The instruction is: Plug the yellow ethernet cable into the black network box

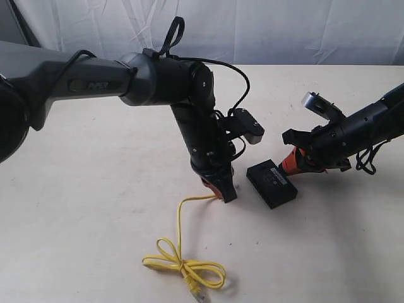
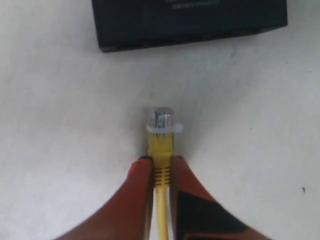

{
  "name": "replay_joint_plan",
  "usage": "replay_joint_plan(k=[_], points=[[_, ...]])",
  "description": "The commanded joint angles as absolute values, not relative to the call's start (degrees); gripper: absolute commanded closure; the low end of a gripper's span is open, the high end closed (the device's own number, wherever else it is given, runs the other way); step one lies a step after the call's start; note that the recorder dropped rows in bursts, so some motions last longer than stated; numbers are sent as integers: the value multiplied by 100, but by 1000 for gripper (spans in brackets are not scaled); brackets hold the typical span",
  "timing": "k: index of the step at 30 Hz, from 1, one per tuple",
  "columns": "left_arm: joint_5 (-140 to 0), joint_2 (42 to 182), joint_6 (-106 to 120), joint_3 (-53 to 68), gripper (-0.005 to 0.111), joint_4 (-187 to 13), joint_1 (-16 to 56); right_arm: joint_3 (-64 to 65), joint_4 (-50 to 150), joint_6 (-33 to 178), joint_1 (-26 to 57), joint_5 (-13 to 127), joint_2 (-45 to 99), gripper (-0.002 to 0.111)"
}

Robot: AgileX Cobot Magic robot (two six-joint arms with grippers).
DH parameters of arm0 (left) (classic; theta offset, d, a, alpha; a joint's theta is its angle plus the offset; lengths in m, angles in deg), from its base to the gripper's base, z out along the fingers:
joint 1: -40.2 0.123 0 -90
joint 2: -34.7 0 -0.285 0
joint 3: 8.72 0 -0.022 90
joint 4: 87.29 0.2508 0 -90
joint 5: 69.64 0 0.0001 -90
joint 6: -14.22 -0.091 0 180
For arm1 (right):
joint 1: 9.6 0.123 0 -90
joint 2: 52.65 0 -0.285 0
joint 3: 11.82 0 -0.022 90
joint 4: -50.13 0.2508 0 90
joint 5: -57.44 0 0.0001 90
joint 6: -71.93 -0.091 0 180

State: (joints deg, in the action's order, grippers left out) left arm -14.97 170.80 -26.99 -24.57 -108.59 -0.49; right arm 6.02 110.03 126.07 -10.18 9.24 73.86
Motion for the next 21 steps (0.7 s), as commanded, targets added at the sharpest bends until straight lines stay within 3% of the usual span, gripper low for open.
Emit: replay_joint_plan(k=[1,4,7,11,21], points=[[-1174,17119,-2671,-2489,106,-10900,-32,629,11008,12679,-1015,875,7400,109],[-1185,17119,-2671,-2498,93,-10900,-32,629,11008,12720,-1015,875,7400,109],[-1201,17119,-2671,-2498,67,-10875,-32,629,11011,12757,-1015,875,7400,109],[-1271,17082,-2644,-2498,42,-10576,-32,629,11011,12902,-1015,875,7400,109],[-1623,16565,-1407,-2299,45,-9896,-309,629,11001,13192,-1015,937,7400,109]])
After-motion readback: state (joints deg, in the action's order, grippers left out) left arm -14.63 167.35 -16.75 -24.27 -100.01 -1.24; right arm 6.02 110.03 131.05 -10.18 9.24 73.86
